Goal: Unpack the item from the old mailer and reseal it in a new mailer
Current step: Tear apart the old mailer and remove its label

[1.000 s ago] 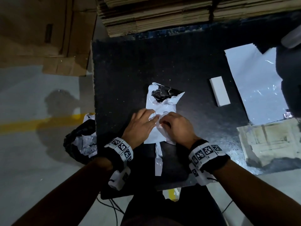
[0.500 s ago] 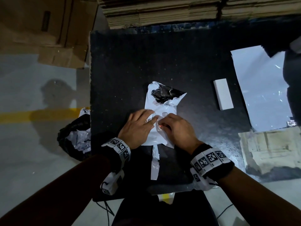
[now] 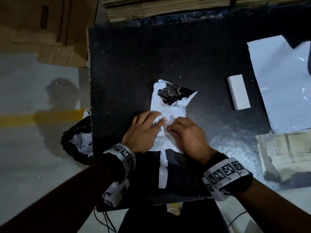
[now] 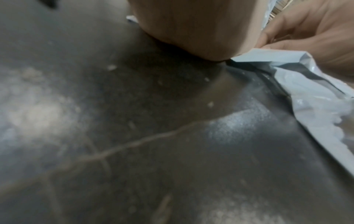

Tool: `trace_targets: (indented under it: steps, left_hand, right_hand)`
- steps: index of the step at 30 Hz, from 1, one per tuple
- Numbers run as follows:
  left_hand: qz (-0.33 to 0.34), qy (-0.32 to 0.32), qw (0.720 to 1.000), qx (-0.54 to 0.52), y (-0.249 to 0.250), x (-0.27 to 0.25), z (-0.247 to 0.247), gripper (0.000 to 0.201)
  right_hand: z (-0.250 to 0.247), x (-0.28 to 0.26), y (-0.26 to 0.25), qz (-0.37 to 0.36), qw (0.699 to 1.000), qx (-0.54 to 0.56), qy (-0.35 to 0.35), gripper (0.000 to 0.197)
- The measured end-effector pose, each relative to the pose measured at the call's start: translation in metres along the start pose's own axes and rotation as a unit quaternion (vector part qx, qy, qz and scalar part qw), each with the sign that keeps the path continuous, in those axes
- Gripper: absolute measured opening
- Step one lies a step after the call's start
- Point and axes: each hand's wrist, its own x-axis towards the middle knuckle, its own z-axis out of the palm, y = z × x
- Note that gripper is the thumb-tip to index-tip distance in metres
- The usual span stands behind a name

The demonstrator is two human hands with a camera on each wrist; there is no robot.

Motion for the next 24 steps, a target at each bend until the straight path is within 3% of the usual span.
trace_targets:
  steps: [2,13,17,21,24]
  left_hand:
    - [-0.004,-0.005,1.000,0.004,0.0010,-0.0002,-0.0012,0.040]
    - [-0.006,-0.011,1.000,0.007,0.0020,-0.0003,-0.0034,0.038]
    - [-0.008,-0.004,1.000,0.007,0.0022,-0.0005,-0.0019,0.036]
    - [-0.008,0.004,1.000,0.008,0.0023,-0.0001,-0.0023,0.035]
    - [-0.003,0.016,1.000,0.014,0.0025,-0.0006,-0.0013,0.036]
  right_hand:
    - [0.0001,-0.0004,-0.0003,0.005,1.000,0.018,0.007,0.014]
    - [-0.0010,-0.0035,-0.0016,-0.013,0.999,0.021,0.022,0.032]
    - [-0.0027,-0.0037,-0.0014,-0.021,0.999,0.022,0.033,0.030]
    - [-0.0043,-0.0029,0.0028,-0.036,0.999,0.010,0.014,0.022]
    - [-0.0056,-0.0003,0.0034,-0.038,0.999,0.005,-0.001,0.027]
